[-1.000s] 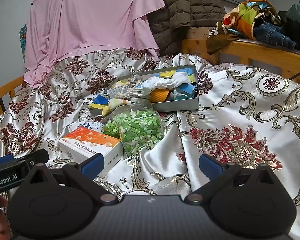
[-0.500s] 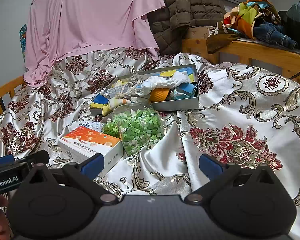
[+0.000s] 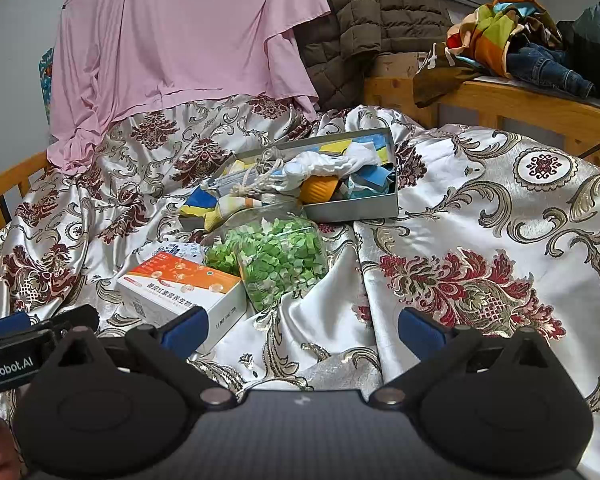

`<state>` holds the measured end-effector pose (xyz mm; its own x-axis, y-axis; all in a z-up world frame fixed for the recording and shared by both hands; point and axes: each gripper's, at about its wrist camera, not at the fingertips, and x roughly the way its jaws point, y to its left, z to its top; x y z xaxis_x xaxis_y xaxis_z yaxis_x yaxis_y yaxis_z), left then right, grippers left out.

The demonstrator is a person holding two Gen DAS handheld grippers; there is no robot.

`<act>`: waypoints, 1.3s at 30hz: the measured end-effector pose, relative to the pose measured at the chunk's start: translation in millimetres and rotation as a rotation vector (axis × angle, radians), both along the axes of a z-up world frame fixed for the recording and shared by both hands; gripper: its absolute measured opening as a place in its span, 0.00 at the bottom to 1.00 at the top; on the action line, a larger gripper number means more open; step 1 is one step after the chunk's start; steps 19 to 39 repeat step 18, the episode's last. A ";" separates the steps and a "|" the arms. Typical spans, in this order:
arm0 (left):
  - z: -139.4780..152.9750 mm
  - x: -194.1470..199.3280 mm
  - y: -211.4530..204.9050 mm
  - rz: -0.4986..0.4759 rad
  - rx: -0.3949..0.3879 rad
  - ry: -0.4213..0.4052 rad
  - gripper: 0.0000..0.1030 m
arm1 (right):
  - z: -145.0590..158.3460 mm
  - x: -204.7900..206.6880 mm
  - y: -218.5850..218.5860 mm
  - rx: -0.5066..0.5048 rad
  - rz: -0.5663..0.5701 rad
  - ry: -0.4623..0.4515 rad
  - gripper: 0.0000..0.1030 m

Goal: Organize soft objects

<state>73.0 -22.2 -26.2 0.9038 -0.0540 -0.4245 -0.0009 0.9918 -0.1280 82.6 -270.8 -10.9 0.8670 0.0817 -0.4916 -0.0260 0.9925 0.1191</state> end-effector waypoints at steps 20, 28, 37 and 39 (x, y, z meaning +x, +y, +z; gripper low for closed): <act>1.5 0.9 -1.0 -0.011 0.010 0.012 0.99 | -1.3 -1.0 2.2 0.000 0.008 0.007 1.00; 1.5 0.9 -1.0 -0.011 0.010 0.012 0.99 | -1.3 -1.0 2.2 0.000 0.008 0.007 1.00; 1.5 0.9 -1.0 -0.011 0.010 0.012 0.99 | -1.3 -1.0 2.2 0.000 0.008 0.007 1.00; 1.5 0.9 -1.0 -0.011 0.010 0.012 0.99 | -1.3 -1.0 2.2 0.000 0.008 0.007 1.00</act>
